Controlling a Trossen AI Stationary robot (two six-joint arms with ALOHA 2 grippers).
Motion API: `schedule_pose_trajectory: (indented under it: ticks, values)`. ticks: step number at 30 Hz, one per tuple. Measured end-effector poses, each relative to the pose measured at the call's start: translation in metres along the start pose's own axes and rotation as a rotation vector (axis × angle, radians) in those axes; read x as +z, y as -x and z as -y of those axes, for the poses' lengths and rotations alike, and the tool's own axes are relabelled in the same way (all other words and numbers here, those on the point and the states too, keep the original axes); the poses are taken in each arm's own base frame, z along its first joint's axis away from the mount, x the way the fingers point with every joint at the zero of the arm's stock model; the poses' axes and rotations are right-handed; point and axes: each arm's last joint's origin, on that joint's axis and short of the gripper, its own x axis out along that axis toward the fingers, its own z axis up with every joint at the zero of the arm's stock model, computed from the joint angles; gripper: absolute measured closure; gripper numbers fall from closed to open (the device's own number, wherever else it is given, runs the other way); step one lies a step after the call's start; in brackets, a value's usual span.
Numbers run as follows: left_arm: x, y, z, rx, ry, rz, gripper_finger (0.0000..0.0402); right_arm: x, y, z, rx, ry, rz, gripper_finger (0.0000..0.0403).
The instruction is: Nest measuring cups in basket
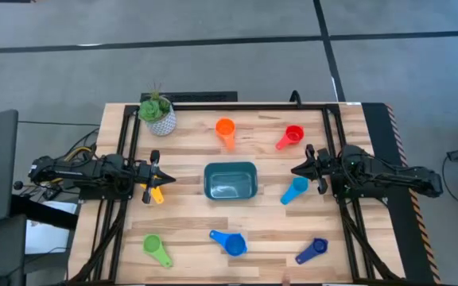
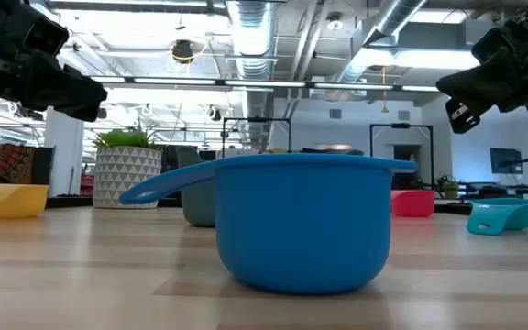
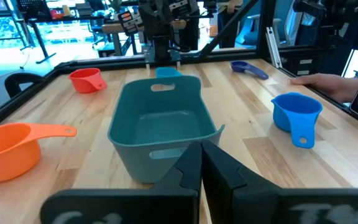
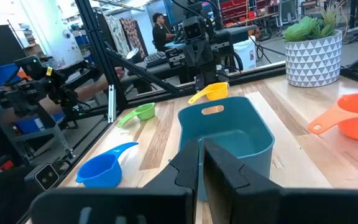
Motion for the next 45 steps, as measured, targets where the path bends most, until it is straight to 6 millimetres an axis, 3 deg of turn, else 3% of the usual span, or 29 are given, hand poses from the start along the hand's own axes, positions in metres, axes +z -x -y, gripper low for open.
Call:
schedule_pose_trajectory:
  ticks: [15,21,40,45]
  values:
    - [0.000,0.000,0.000,0.000,0.000,0.000,0.0401,0.000,0.000,0.000,0.000,-0.001,0.000,0.0356]
    - [0.000,0.000,0.000,0.000,0.000,-0.001,0.0401,0.009,0.001,-0.003,0.007,-0.130,0.022,0.0356]
    - [0.003,0.000,-0.001,0.037,-0.013,0.033,0.0401,0.010,0.001,-0.003,0.006,-0.113,0.026,0.0356]
    - [0.013,0.001,-0.005,0.176,-0.018,0.133,0.0401,0.012,0.003,0.004,-0.204,-0.089,0.098,0.0356]
